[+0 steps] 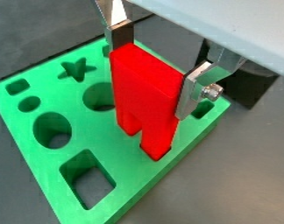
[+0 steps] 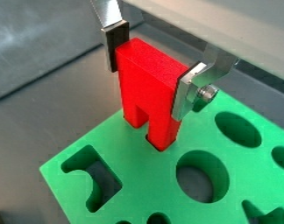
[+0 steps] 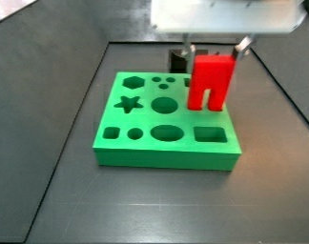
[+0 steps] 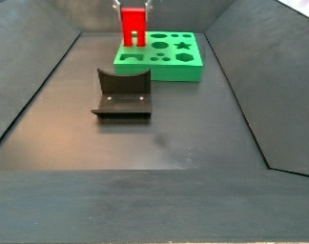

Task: Pick up the double-square object. Move up. Move to above the board. Insert the double-square object.
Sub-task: Insert the double-square object.

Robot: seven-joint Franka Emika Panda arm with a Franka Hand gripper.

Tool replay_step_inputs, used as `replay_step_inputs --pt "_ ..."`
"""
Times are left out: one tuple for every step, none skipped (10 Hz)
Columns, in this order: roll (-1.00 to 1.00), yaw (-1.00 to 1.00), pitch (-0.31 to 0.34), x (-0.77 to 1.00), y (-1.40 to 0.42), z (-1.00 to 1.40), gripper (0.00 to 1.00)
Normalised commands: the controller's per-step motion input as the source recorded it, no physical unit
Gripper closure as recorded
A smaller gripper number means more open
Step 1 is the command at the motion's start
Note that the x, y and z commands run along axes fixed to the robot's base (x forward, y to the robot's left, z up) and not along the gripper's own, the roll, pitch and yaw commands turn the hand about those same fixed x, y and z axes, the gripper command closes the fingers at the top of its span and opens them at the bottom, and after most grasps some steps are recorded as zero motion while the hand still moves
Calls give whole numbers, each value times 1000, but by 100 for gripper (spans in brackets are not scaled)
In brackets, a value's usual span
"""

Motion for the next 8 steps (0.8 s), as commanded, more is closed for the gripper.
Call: replay_step_inputs --pt "174 -86 -141 -217 -51 -557 100" --pt "270 -86 -93 0 -49 -660 100" --pt "296 -3 -93 0 0 -709 100" --pt "290 0 -91 3 0 -703 100" --pt "281 0 -89 60 0 -700 100" --pt "166 0 -84 0 -69 -306 100" --pt "-11 0 0 0 0 0 100" --pt "0 0 0 0 0 0 100"
